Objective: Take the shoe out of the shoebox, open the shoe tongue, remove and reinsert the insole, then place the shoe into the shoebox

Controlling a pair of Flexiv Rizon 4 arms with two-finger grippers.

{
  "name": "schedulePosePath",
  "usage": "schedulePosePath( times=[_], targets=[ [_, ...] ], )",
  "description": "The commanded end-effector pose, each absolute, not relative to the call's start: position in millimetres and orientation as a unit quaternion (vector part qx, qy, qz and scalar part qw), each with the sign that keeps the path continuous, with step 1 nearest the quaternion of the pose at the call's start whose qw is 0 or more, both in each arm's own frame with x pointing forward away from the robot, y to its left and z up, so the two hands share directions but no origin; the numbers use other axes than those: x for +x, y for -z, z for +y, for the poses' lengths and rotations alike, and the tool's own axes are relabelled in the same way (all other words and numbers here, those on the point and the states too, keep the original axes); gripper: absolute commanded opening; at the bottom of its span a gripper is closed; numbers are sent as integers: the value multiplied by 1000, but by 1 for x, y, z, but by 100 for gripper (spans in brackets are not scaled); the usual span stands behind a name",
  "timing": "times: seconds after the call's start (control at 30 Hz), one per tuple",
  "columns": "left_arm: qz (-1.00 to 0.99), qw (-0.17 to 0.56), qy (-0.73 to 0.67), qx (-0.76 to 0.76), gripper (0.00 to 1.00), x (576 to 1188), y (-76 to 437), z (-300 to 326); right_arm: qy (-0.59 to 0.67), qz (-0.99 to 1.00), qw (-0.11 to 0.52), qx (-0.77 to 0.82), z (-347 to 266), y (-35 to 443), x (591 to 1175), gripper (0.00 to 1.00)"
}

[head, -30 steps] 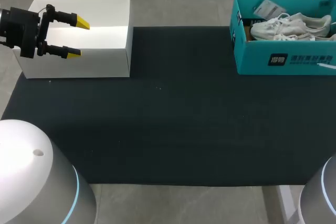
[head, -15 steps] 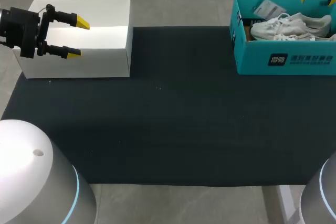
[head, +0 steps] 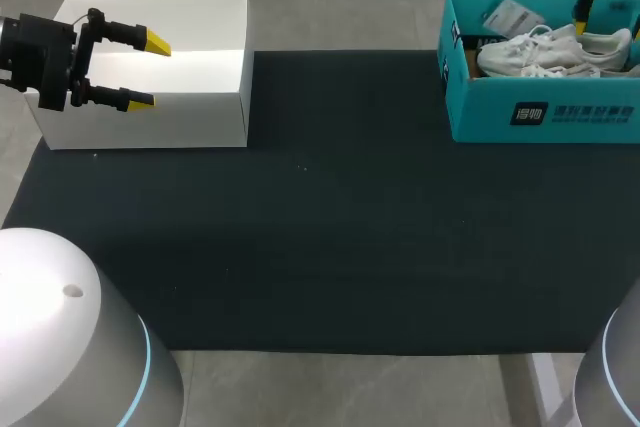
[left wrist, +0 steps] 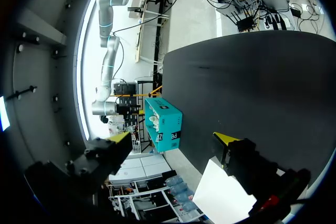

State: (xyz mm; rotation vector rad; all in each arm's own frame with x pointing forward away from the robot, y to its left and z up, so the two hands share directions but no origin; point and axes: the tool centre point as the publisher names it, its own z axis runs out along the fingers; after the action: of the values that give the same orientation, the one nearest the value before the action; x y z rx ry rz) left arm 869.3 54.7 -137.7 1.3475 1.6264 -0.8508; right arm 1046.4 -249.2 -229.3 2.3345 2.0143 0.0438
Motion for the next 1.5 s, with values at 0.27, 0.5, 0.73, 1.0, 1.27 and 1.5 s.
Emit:
schedulePosePath(
  times=[0.27,0.5,0.73,1.0,1.27,1.5],
  targets=[
    [649,418,338,538,100,869,138,54,-112,672,98,726,-254,235,960,100],
    [649,418,338,538,100,869,138,54,-112,672,98,726,-254,235,960,100],
    [649,418,338,538,100,869,138,54,-112,672,98,726,-254,235,960,100],
    [709,377,348,483,100,868,135,45,-112,672,98,726,-254,235,960,100],
    [889,258,325,192,100,884,134,55,-112,672,98,726,-254,235,960,100],
    [936,236,251,-70,100,887,149,83,-112,672,98,726,-254,235,960,100]
  ],
)
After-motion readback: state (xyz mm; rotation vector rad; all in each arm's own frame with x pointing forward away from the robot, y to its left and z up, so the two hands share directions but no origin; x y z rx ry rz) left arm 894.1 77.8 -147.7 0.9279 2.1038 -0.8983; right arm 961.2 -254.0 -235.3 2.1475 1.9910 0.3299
